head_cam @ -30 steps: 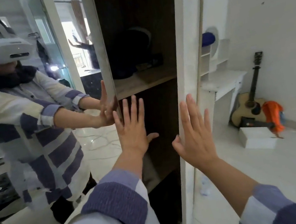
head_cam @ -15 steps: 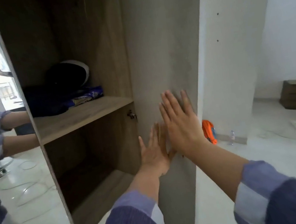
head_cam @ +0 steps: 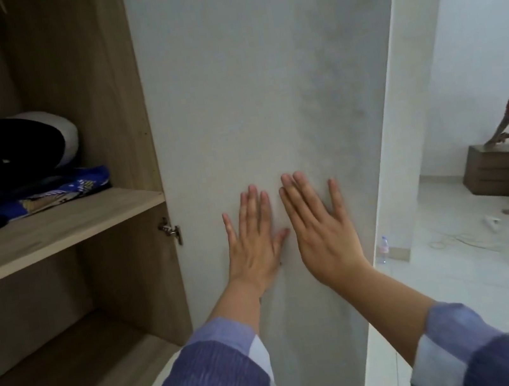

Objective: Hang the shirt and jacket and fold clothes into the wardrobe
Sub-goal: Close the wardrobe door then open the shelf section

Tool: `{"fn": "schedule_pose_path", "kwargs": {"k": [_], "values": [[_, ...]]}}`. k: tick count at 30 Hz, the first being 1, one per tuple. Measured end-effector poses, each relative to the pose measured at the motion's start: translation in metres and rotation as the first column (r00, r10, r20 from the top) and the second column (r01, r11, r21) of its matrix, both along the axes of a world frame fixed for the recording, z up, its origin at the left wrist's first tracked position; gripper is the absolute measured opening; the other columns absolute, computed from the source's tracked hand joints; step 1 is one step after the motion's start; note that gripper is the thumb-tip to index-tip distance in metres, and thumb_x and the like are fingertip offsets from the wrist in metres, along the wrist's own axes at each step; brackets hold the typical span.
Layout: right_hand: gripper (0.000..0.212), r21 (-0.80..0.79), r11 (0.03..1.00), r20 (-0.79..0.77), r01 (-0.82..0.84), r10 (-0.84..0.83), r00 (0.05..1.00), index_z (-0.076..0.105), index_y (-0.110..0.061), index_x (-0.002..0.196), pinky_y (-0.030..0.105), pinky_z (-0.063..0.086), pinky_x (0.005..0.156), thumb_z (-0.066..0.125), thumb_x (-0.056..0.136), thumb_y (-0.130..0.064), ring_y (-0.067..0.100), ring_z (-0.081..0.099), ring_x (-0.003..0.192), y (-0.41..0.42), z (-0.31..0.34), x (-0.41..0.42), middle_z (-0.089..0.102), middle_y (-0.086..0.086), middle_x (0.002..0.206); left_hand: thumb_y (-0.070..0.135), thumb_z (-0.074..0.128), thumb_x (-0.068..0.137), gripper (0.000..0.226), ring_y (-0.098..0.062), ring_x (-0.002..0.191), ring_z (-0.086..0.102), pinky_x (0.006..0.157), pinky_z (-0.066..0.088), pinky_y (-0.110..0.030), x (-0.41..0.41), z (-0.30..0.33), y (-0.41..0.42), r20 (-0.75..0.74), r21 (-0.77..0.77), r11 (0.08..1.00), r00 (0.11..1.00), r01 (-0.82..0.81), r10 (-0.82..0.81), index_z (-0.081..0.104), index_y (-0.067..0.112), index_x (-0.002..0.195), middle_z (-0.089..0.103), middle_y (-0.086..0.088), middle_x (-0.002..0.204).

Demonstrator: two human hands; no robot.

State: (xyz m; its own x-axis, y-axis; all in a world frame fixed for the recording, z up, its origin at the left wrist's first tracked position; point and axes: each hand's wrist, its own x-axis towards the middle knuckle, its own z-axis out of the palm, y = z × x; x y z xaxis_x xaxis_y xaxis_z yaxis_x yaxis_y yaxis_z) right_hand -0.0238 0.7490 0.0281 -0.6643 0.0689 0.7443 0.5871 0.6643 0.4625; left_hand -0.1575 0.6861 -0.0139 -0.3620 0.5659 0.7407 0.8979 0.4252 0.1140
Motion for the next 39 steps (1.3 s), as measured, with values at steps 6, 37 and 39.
{"fn": "schedule_pose_path", "kwargs": {"k": [6,37,39], "values": [[0.06,-0.086,0.992,-0.096,-0.097,0.089,0.991,0.021,-0.004,0.149,0.058,0.011,0.114,0.032,0.094,-0.024,0.027,0.013,0.147,0.076,-0.018,-0.029,0.018,0.011,0.158,0.05,0.005,0.099,0.064,-0.019,0.145,-0.018,0.112,0.007,-0.061,-0.028,-0.001,0.057,-0.102,0.022,0.999,0.994,-0.042,0.044,-0.02,0.017,0.148,-0.027,-0.003,0.155],[0.065,-0.189,0.856,-0.024,-0.482,0.486,0.874,0.015,-0.005,0.15,0.065,0.0,0.112,0.032,0.094,-0.032,0.022,0.011,0.148,0.062,-0.041,-0.13,0.013,0.011,0.159,0.04,0.032,0.096,0.07,-0.025,0.147,-0.009,0.112,-0.007,-0.058,-0.08,0.016,-0.046,-0.284,-0.215,0.758,0.782,-0.615,0.554,-0.006,0.02,0.151,-0.007,-0.003,0.16],[0.065,-0.22,0.807,0.023,-0.548,0.566,0.824,0.011,-0.006,0.151,0.065,0.002,0.112,0.029,0.094,-0.034,0.023,0.01,0.148,0.043,-0.046,-0.141,0.012,0.011,0.16,0.039,0.034,0.096,0.071,-0.024,0.146,-0.012,0.112,-0.008,-0.057,-0.061,0.012,-0.076,-0.213,-0.241,0.683,0.724,-0.689,0.656,-0.007,0.022,0.151,-0.008,-0.002,0.16]]}}
